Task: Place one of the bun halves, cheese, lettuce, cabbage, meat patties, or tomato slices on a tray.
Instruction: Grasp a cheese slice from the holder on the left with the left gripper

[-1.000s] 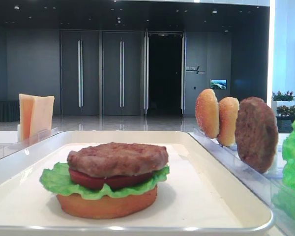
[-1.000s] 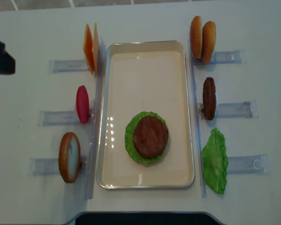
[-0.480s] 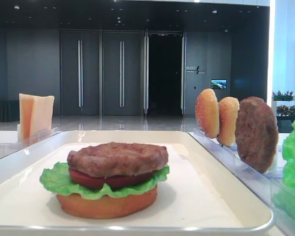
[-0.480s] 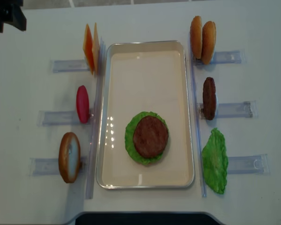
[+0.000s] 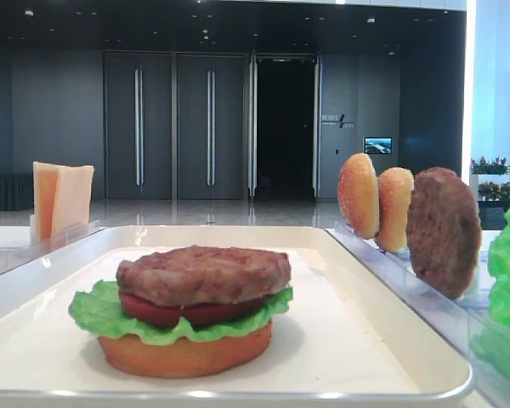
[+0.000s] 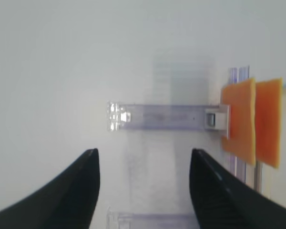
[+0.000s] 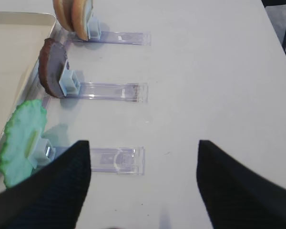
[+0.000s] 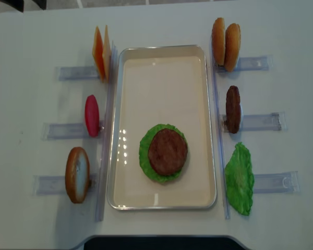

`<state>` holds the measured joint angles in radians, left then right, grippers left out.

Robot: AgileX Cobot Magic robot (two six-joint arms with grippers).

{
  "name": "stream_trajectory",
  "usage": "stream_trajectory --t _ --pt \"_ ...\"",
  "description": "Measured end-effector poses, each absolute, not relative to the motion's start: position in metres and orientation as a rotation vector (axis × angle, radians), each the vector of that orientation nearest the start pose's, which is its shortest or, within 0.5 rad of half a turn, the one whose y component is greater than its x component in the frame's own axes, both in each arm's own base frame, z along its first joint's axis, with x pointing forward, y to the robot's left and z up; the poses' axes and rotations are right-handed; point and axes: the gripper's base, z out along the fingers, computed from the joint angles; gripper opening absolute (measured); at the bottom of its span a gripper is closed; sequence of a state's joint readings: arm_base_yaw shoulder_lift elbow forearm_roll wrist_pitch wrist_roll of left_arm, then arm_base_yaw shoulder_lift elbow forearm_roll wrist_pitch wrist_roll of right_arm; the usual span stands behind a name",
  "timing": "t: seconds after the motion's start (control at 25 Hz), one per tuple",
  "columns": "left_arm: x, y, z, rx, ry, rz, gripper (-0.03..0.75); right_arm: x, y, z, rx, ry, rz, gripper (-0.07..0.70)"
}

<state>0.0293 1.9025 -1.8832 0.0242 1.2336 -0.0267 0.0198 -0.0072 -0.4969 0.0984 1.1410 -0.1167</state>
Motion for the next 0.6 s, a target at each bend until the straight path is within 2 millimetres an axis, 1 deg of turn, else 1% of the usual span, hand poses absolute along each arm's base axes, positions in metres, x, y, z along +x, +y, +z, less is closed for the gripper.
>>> stream_trajectory --t 0.08,0.16,0.28,0.4,0.6 --pt "0.426 0.015 0.329 -0.08 2.726 0.035 0.453 -0.01 0.008 0.27 -0.154 2.111 0.061 0.482" --pt "0.438 0.015 0.32 -0.084 2.733 0.037 0.453 -0.01 0.008 0.27 -0.154 2.111 0.061 0.482" --pt "0.45 0.017 0.31 -0.103 2.738 0.048 0.453 -0.01 0.008 0.27 -0.154 2.111 0.061 0.482" --pt "0.453 0.017 0.307 -0.123 2.738 0.056 0.453 -0.01 0.008 0.27 -0.154 2.111 0.061 0.482" --pt "0.453 0.017 0.309 -0.164 2.73 0.055 0.453 -0.01 0.008 0.27 -0.154 2.111 0.061 0.482"
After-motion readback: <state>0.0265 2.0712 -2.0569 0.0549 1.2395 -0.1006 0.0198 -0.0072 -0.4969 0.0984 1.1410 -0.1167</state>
